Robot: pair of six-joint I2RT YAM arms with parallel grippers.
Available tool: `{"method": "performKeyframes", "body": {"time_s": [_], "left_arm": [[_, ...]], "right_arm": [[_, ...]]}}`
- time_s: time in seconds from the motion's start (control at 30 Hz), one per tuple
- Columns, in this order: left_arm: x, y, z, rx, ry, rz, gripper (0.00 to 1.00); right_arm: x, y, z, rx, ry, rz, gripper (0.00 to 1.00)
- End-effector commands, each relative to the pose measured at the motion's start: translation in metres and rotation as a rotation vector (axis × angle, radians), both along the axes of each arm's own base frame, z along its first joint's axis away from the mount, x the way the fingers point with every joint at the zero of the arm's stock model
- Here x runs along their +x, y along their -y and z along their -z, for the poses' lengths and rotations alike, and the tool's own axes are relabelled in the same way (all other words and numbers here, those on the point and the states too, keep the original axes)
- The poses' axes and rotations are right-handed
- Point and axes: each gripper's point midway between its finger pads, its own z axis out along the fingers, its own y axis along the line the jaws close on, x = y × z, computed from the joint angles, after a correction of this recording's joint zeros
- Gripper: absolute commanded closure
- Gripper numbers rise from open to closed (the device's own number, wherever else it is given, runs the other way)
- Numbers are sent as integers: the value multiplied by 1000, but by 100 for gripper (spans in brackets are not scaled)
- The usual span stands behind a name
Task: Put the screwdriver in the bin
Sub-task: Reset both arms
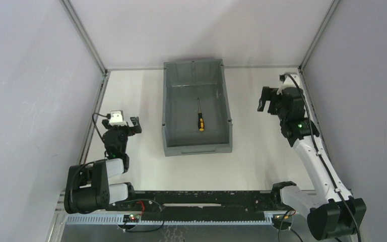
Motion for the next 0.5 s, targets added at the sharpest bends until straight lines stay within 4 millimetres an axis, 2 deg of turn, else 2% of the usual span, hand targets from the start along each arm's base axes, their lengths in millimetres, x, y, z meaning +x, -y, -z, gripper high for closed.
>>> {"method": "performKeyframes", "body": {"time_s": [0.0,0.07,0.2,0.47], "left_arm": [[3,0,-22,11,88,9,0],[4,0,-22,11,89,11,0],[3,0,-22,11,88,9,0],[3,0,-22,11,88,8,0]], "right_arm": [[-3,-6,-3,57,125,-45,0],[-7,-5,9,71,129,-34,0],[-13,-1,20,125,131,5,0],[-16,4,3,127,189,39,0]]}}
